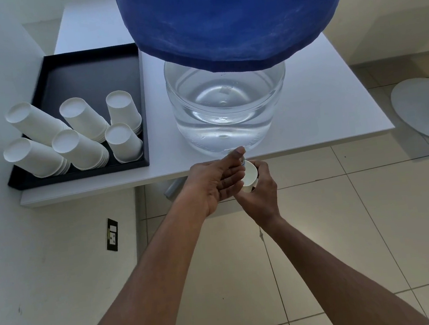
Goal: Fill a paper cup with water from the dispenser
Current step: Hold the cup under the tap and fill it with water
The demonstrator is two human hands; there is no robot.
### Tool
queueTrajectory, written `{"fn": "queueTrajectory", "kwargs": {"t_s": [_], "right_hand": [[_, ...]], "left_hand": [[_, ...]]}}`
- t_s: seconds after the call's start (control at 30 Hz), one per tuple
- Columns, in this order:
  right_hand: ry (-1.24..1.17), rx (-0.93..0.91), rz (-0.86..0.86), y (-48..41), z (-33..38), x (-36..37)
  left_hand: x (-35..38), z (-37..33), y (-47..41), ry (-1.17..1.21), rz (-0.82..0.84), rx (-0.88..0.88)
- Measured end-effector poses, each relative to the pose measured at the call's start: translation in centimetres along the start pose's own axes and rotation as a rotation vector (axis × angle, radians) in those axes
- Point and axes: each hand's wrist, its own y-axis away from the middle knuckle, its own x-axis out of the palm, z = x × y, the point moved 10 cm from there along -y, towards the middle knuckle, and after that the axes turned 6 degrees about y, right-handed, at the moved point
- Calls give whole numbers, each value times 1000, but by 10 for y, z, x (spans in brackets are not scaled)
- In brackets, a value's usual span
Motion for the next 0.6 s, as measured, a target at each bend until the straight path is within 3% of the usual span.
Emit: {"fn": "queueTrajectory", "kwargs": {"t_s": [0.4,0.6], "right_hand": [[-11,-6,-16,1,2,2],[15,-2,-7,1,-1,0]], "left_hand": [[16,3,0,195,26,-66],[8,14,-3,-21,68,21]]}}
